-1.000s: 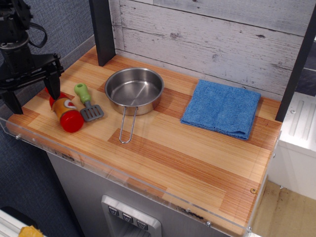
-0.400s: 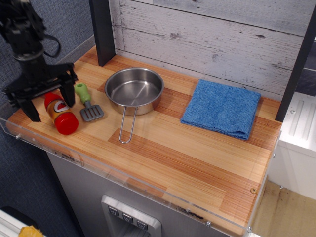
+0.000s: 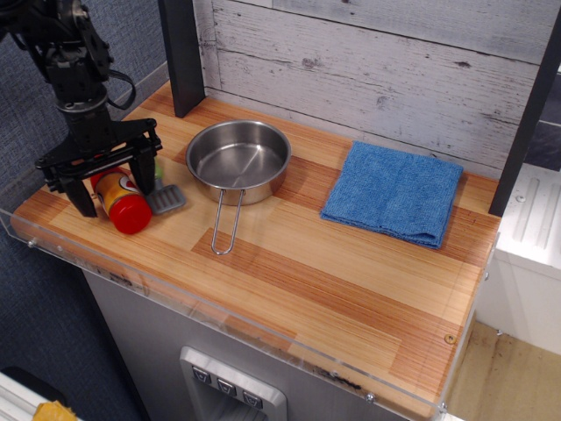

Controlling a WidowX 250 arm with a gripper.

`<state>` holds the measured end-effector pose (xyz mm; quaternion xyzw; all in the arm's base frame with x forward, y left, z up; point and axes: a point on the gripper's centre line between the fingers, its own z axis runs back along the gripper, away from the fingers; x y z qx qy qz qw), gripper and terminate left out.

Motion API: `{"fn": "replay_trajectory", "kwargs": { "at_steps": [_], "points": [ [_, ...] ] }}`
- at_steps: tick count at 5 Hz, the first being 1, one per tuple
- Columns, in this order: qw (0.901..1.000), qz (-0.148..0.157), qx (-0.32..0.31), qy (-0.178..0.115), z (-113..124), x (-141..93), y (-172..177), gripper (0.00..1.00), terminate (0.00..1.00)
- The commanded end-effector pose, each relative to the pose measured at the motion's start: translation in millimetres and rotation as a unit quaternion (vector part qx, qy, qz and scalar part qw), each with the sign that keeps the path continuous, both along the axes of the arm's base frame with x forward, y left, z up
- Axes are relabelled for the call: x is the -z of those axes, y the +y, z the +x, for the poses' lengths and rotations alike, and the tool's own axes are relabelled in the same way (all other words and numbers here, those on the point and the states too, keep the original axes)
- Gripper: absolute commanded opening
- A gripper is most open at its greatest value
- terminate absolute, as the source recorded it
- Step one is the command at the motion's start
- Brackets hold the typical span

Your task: Place the red bottle between the pot and the towel

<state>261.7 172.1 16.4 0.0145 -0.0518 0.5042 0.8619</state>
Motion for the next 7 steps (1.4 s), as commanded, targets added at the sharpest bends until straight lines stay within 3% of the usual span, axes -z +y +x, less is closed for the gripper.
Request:
{"fn": "replay_trajectory", "kwargs": {
  "at_steps": [1, 3, 4, 5, 7],
  "points": [
    [0.9992, 0.036, 0.009, -0.014, 1.9, -20.0, 4.9, 0.00, 0.00],
    [0.9982, 0.042, 0.009, -0.041, 3.2, -37.4, 6.6, 0.00, 0.00],
    [0.9961, 0.047, 0.027, -0.069, 13.9, -57.6, -2.4, 0.00, 0.00],
    [0.9915, 0.050, 0.060, -0.104, 28.2, -80.1, -19.4, 0.00, 0.00],
    [0.9710, 0.035, 0.188, -0.144, 47.9, -101.7, -85.5, 0.00, 0.00]
  ]
}}
